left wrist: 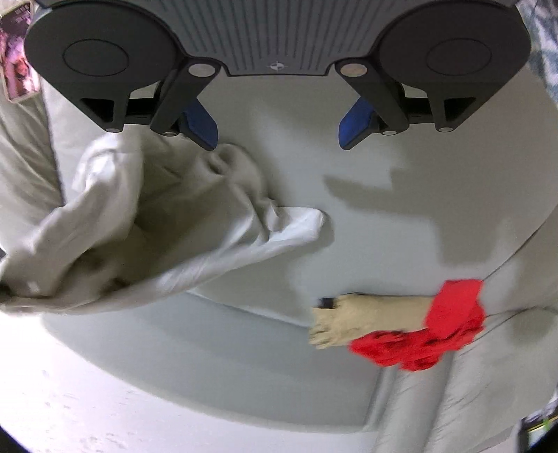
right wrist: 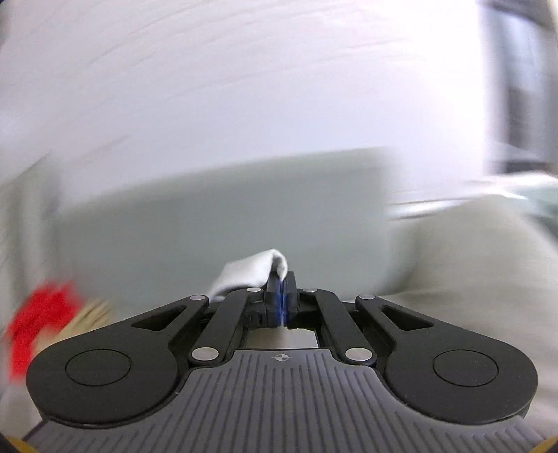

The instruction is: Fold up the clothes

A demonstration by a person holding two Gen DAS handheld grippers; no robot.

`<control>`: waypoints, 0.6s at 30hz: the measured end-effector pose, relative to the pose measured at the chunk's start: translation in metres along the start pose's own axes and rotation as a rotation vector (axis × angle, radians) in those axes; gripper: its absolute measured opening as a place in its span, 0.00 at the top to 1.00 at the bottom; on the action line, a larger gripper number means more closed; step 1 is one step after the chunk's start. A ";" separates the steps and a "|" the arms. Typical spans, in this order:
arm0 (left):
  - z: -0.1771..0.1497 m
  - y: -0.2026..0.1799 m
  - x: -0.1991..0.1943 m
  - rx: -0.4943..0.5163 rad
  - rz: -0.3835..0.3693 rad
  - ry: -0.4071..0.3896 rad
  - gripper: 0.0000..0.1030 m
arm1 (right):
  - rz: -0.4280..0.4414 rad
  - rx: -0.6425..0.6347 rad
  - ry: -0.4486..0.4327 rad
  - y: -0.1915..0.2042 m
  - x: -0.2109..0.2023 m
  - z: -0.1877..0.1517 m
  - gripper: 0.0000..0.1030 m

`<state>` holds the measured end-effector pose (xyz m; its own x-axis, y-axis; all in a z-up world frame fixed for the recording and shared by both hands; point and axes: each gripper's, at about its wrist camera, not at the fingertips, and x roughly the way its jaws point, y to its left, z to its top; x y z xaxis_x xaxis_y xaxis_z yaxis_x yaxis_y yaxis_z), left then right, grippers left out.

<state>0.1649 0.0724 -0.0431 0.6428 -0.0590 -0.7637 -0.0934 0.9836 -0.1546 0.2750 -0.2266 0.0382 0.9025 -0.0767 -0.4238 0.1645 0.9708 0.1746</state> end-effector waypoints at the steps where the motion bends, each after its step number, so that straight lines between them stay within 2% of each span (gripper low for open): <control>1: -0.001 -0.007 0.000 0.013 -0.019 0.003 0.26 | -0.093 0.025 0.011 -0.029 0.001 0.002 1.00; 3: -0.004 -0.023 0.001 0.044 -0.055 0.016 0.26 | -0.224 0.055 0.130 -0.078 0.013 -0.005 0.99; 6: -0.008 -0.047 0.007 0.099 -0.082 0.027 0.26 | -0.266 0.086 0.371 -0.125 0.023 -0.031 0.79; 7: -0.008 -0.053 0.009 0.114 -0.090 0.028 0.28 | -0.268 0.099 0.415 -0.135 0.021 -0.040 0.67; 9: -0.007 -0.069 0.016 0.146 -0.116 0.028 0.35 | -0.210 0.133 0.448 -0.148 0.009 -0.054 0.53; 10: -0.007 -0.077 0.019 0.160 -0.132 0.027 0.40 | -0.164 0.158 0.462 -0.150 0.005 -0.058 0.49; 12: -0.008 -0.095 0.026 0.205 -0.174 0.004 0.44 | -0.055 0.225 0.498 -0.152 0.000 -0.063 0.49; 14: -0.010 -0.119 0.032 0.304 -0.199 -0.059 0.46 | 0.043 0.279 0.519 -0.152 -0.008 -0.067 0.49; 16: -0.013 -0.143 0.037 0.394 -0.208 -0.114 0.46 | 0.094 0.293 0.518 -0.148 -0.014 -0.069 0.48; 18: -0.012 -0.161 0.048 0.451 -0.220 -0.152 0.46 | 0.106 0.294 0.497 -0.150 -0.020 -0.068 0.48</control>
<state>0.2018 -0.0912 -0.0625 0.7168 -0.2796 -0.6388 0.3714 0.9284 0.0104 0.2052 -0.3554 -0.0396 0.6367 0.2024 -0.7441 0.2509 0.8581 0.4480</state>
